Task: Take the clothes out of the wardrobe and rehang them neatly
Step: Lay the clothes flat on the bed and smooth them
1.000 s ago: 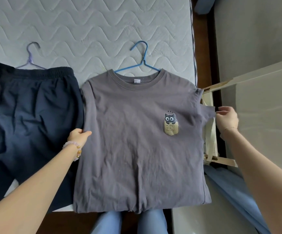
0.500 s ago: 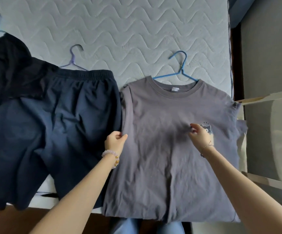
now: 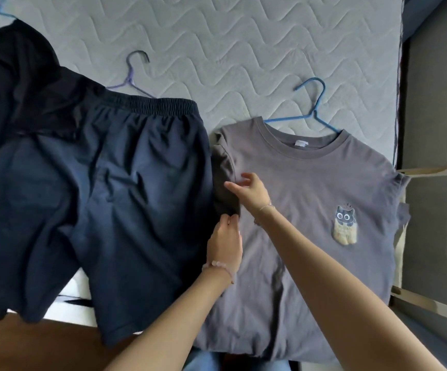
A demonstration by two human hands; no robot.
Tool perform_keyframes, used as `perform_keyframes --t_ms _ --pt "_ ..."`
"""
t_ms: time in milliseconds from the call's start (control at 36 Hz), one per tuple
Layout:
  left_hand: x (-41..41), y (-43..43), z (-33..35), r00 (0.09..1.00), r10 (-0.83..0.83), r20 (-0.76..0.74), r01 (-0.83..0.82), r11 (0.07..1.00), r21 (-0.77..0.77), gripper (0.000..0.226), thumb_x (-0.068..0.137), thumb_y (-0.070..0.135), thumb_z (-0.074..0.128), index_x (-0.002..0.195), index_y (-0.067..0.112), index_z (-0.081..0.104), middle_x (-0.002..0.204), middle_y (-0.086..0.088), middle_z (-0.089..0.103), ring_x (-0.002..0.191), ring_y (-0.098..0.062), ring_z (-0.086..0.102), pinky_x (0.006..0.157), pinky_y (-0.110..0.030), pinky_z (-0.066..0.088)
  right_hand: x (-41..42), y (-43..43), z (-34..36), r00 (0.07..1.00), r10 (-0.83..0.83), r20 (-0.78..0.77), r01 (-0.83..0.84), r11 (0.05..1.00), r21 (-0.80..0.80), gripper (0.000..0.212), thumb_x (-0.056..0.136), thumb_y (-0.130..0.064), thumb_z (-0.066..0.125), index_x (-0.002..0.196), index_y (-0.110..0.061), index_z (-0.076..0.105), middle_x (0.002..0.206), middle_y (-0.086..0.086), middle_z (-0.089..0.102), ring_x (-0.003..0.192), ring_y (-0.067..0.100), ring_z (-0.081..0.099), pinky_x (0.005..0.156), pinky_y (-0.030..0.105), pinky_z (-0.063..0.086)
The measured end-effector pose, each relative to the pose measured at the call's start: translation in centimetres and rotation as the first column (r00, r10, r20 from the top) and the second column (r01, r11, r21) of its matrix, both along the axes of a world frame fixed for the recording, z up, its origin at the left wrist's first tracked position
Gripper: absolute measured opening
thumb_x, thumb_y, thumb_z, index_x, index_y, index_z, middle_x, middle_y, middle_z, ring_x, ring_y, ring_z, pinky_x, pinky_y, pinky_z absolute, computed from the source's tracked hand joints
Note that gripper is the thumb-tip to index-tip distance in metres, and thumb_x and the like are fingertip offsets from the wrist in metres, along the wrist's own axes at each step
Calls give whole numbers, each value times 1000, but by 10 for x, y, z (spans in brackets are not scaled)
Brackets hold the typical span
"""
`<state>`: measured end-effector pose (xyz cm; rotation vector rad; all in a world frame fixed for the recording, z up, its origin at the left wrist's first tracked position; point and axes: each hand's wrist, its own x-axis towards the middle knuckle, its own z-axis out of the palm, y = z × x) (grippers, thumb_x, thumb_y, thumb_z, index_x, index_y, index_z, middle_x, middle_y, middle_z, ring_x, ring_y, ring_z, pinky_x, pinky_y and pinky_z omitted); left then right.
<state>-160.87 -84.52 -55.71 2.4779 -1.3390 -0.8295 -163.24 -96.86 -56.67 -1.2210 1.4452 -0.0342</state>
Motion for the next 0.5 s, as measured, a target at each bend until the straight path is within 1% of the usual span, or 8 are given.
perform_keyframes --t_ms 83,139,194,250,278,361,417,500 --pt "-5 -7 -5 989 -133 -67 140 983 121 41 92 8 45 133 11 45 122 -11 52 108 -27 58 85 -34 52 5 -5 -6 974 130 -187 -144 987 -63 28 75 -28 63 100 -15 62 94 6 66 93 28 61 74 29 45" --pt "-2 -11 -7 983 -124 -135 144 978 149 39 94 10 41 132 12 46 126 -9 48 112 -28 56 91 -36 49 -3 -11 -11 957 133 -257 -160 983 -89 20 78 -23 62 94 -14 69 96 12 69 97 32 61 75 29 43" --pt "6 -15 -9 969 -44 -244 72 991 109 35 94 11 42 127 9 53 126 -11 50 112 -29 55 95 -36 45 -13 -16 -16 972 55 -228 -73 994 -75 14 79 -21 66 89 -13 72 92 12 69 99 33 63 82 33 48" --pt "16 -17 -12 945 43 -324 -27 998 55 34 93 9 44 125 6 56 127 -11 52 115 -27 54 100 -34 41 -22 -17 -21 983 -68 -173 61 997 -43 4 77 -19 70 73 -20 67 79 6 65 92 32 66 86 42 53" --pt "22 -19 -13 940 94 -328 -90 996 26 34 92 6 45 124 4 56 127 -12 53 117 -27 53 102 -32 40 -26 -17 -25 982 -121 -147 119 993 -22 11 77 -18 70 69 -22 64 74 4 64 85 30 67 85 45 54" --pt "36 -23 -14 917 294 -268 -309 951 -13 38 91 1 44 127 2 53 130 -14 55 121 -29 51 101 -28 36 -32 -16 -31 975 -206 -81 209 977 32 5 82 -13 66 78 -14 64 72 5 61 65 18 59 83 43 57" --pt "41 -25 -15 879 411 -243 -422 907 7 42 91 0 44 133 3 47 134 -12 52 125 -26 48 102 -27 34 -32 -15 -34 973 -221 -67 224 974 36 5 84 -13 63 79 -13 64 69 1 59 68 17 57 83 41 56" --pt "41 -24 -19 863 478 -165 -488 873 -23 53 87 -1 47 139 3 39 139 -15 47 130 -30 43 107 -32 30 -32 -15 -37 968 -239 -72 242 970 30 6 85 -14 61 80 -13 64 63 -5 55 74 19 56 83 40 54"
